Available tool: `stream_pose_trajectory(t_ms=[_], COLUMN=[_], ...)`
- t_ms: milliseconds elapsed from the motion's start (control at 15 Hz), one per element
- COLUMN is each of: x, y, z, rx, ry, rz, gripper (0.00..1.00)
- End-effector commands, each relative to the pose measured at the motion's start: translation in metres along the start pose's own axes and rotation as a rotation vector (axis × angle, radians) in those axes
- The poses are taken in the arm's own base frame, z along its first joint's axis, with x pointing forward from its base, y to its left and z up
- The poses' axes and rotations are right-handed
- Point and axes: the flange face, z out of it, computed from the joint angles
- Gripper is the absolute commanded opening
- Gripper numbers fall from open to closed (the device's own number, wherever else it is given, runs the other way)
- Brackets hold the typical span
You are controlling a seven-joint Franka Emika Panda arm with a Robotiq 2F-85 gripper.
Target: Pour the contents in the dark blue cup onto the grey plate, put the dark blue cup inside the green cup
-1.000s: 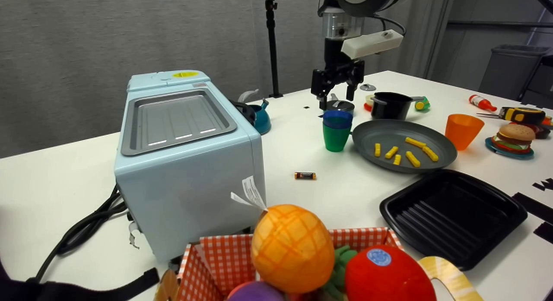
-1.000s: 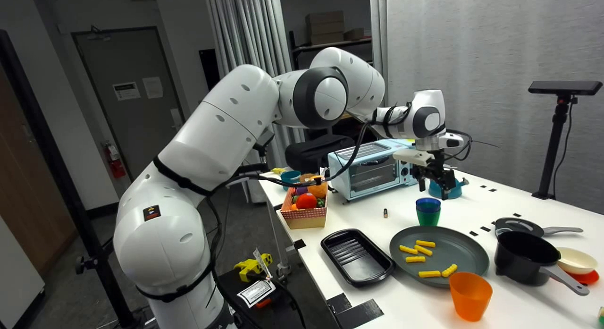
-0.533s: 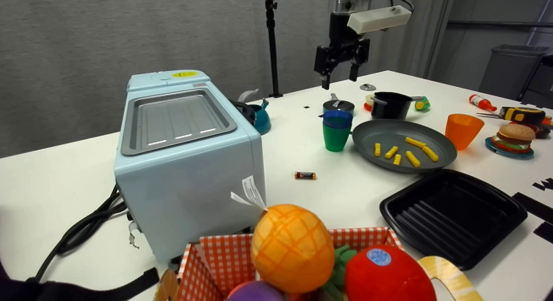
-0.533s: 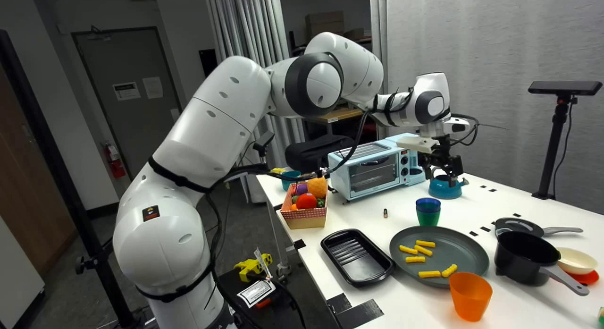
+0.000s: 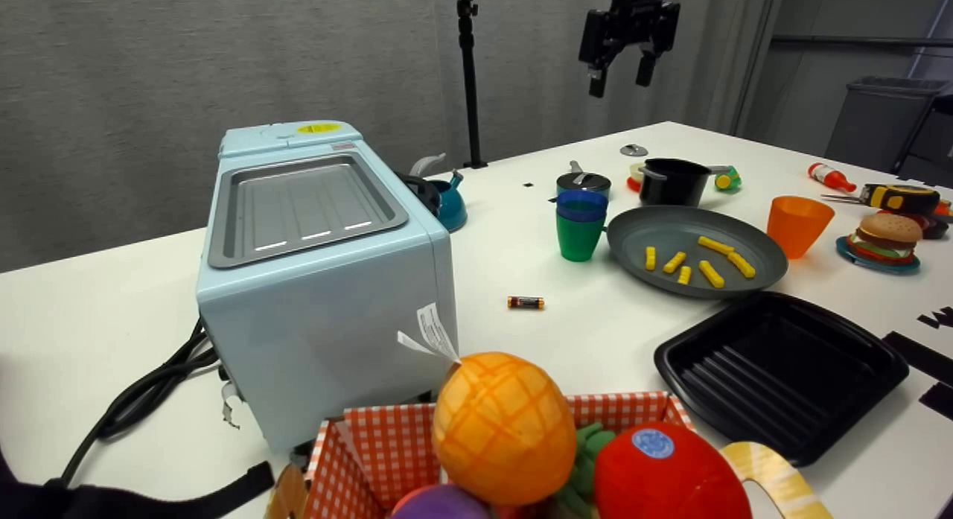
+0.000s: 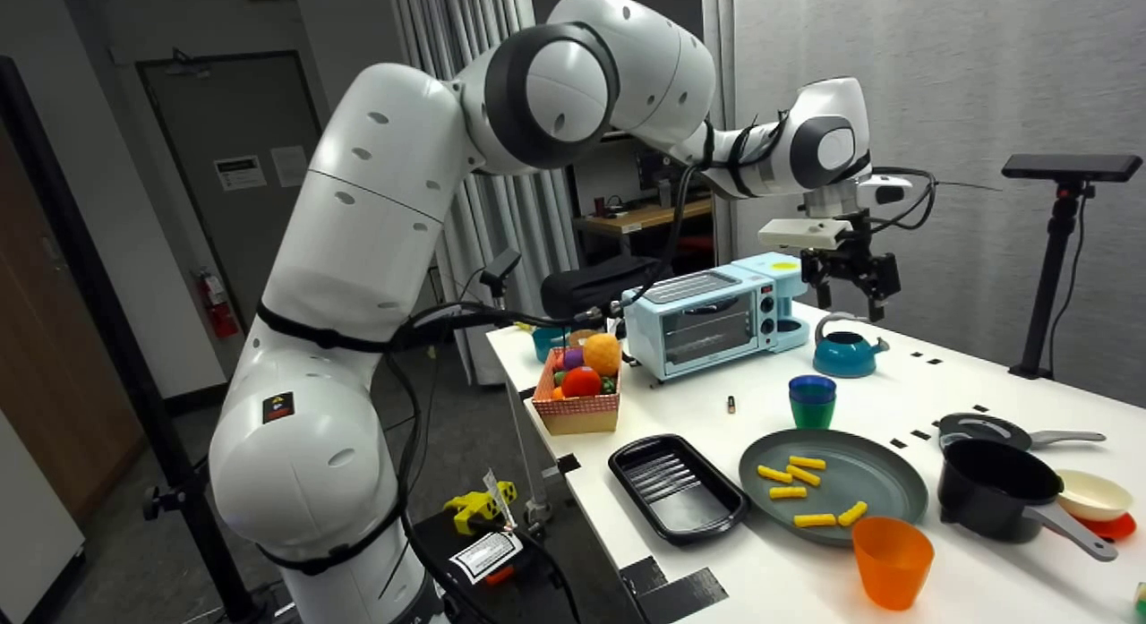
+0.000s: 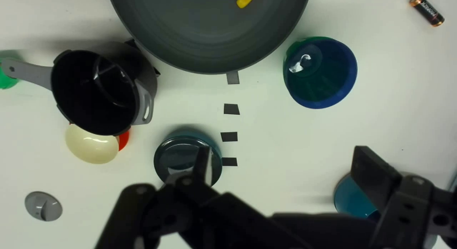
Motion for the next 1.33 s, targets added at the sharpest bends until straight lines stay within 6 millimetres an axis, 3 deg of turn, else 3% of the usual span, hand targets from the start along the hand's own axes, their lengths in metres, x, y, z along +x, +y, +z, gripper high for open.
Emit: stream_pose_trajectory(t_ms=[0,200,267,1067,1133,1267], x=[-0.022,-0.030,-0.049,-0.119,-0.102,-0.110], y=[0.017,0.023,0.031,0.081,0.071,0.076], z=[-0.020,-0.026,-0.026,-0.035,-0.030,-0.030], rx=[0.042,0.055,0.069,0.095,0.069,0.071], ry=[-0.001,-0.004,-0.011,-0.016,-0.037,-0.038], rz=[-0.035,-0.059,-0.070,-0.105,-0.101,-0.097], gripper=[1.00,1.00,1.00,1.00,1.00,1.00])
